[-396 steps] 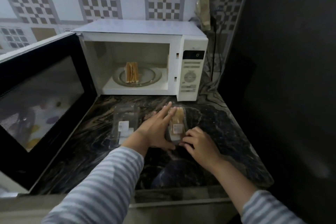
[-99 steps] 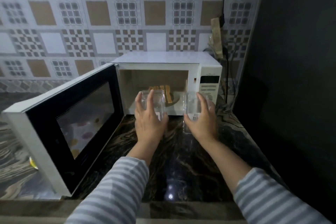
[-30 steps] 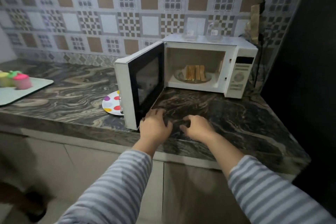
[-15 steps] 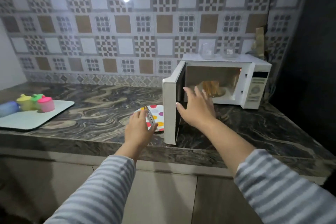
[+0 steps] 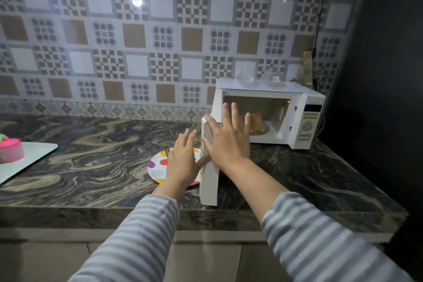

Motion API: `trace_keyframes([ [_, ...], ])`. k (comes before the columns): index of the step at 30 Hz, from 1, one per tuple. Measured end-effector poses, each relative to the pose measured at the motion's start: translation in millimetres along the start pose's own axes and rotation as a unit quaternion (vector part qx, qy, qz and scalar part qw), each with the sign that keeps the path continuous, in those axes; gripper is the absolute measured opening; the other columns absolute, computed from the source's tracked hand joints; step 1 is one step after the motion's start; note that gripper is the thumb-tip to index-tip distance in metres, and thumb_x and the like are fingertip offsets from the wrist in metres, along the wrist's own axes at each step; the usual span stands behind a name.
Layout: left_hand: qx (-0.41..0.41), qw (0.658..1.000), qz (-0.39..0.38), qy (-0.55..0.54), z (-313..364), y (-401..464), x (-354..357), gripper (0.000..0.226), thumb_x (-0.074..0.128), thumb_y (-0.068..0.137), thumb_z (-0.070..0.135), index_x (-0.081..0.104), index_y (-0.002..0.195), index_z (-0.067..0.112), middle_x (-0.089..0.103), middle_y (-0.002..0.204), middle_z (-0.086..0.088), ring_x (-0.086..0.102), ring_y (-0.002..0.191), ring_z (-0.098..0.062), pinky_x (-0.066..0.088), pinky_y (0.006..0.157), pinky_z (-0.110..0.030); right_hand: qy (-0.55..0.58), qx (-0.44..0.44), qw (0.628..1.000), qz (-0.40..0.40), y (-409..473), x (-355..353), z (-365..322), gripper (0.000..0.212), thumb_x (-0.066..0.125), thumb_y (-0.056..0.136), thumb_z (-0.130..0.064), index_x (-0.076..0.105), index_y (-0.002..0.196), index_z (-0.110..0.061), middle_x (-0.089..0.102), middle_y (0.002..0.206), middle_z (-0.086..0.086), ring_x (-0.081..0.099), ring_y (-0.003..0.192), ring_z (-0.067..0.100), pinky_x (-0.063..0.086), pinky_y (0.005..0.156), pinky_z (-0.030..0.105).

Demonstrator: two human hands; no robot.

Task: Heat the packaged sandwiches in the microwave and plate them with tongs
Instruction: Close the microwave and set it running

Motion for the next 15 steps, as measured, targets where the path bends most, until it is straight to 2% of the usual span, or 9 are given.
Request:
trace_keyframes([
  [3, 0.026, 1.0, -0.009, -0.005, 16, 2, 14, 0.086, 0.064, 0.085, 0.042, 0.014, 0.151, 0.019, 0.008, 0.16, 0.0, 0.008, 0.147, -0.02, 0.023, 0.114, -0.05, -0.003, 0.009, 1.0, 0.019, -7, -2, 19, 0.058, 0.044, 0.094, -0.052, 0.029, 0.146, -0.033, 0.006, 0.161, 0.014, -0.007, 0.148, 0.032, -0.005, 0.115, 0.056],
  [8, 0.089, 0.995, -0.037, -0.024, 68, 11, 47, 0.101, 0.058, 0.08, 0.058, -0.002, 0.152, 0.019, -0.004, 0.161, 0.004, -0.001, 0.148, -0.017, 0.016, 0.116, -0.053, -0.028, 0.044, 0.998, 0.036, -22, -3, 79, 0.062, 0.047, 0.093, -0.05, 0.027, 0.148, -0.029, 0.005, 0.16, 0.016, -0.006, 0.148, 0.033, -0.003, 0.117, 0.056],
  [15, 0.132, 0.99, -0.051, -0.029, 146, 40, 111, 0.115, 0.05, 0.071, 0.07, -0.021, 0.148, 0.022, -0.024, 0.156, 0.008, -0.018, 0.145, -0.015, 0.005, 0.115, -0.058, -0.058, 0.088, 0.994, 0.015, -24, 5, 181, 0.063, 0.035, 0.095, -0.056, 0.011, 0.15, -0.036, -0.007, 0.161, 0.013, -0.017, 0.147, 0.029, -0.008, 0.116, 0.054],
])
Point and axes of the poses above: each hand's wrist, its own y-axis towards the middle knuckle, its own x-axis out of the palm, z = x × y, the point moved 7 cm from there along y, towards the middle knuckle
